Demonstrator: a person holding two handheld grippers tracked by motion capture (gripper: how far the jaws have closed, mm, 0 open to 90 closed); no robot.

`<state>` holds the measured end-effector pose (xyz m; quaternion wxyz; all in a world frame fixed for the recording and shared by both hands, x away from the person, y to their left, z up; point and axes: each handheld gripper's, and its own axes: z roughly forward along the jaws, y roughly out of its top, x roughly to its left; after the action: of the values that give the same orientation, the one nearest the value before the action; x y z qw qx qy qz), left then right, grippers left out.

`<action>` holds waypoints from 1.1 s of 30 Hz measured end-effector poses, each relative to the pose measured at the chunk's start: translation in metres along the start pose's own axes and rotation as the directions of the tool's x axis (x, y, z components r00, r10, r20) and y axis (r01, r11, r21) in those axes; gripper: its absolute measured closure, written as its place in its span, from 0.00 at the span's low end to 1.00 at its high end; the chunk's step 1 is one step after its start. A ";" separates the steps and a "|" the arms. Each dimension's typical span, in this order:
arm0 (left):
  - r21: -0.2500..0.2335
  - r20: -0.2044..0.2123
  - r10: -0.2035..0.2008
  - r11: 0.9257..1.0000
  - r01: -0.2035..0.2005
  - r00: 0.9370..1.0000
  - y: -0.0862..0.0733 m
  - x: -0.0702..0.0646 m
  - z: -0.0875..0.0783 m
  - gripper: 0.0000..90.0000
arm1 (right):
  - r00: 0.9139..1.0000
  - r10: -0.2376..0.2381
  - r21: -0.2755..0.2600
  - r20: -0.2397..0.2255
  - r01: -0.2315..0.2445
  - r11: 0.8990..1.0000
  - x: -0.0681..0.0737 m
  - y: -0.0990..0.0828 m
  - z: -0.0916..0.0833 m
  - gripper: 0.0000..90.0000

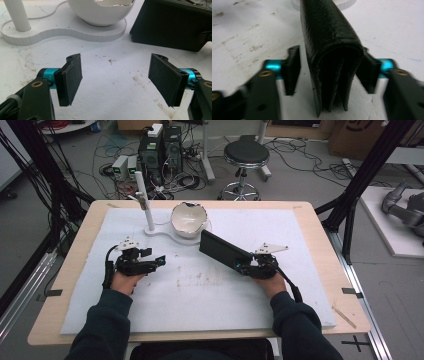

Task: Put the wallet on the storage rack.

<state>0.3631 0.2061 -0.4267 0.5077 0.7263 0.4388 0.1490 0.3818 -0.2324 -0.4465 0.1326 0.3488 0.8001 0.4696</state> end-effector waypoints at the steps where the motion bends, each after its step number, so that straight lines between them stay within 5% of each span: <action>1: -0.002 0.000 -0.004 1.000 0.004 1.000 0.000 0.000 0.000 0.30 | 1.000 0.003 -0.015 -0.012 -0.003 1.000 0.000 0.000 -0.002 0.70; 4: -0.004 -0.002 -0.004 1.000 0.004 1.000 0.000 0.001 0.000 0.30 | 0.999 -0.010 -0.036 -0.034 0.009 0.999 0.000 0.001 -0.008 0.81; 8: -0.007 0.003 -0.010 1.000 0.010 1.000 0.000 0.001 -0.001 0.31 | 0.998 0.017 -0.095 -0.054 -0.022 0.995 -0.002 0.006 -0.019 0.81; 18: -0.008 0.002 -0.009 1.000 0.009 1.000 0.000 0.002 -0.001 0.31 | 0.999 -0.020 -0.226 -0.027 0.014 0.974 0.003 0.023 -0.047 0.81; 29: -0.014 0.005 -0.017 1.000 0.018 1.000 0.000 0.003 -0.003 0.32 | 0.999 -0.046 -0.300 -0.002 0.043 0.953 0.004 0.061 -0.060 0.83; 33: -0.014 0.007 -0.012 1.000 0.012 1.000 0.000 0.003 -0.003 0.34 | 0.997 -0.073 -0.292 -0.003 0.069 0.954 0.005 0.080 -0.061 0.83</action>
<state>0.3628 0.2102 -0.4261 0.5154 0.7205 0.4402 0.1465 0.3801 -0.2434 -0.3464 0.1938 0.2931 0.7351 0.5798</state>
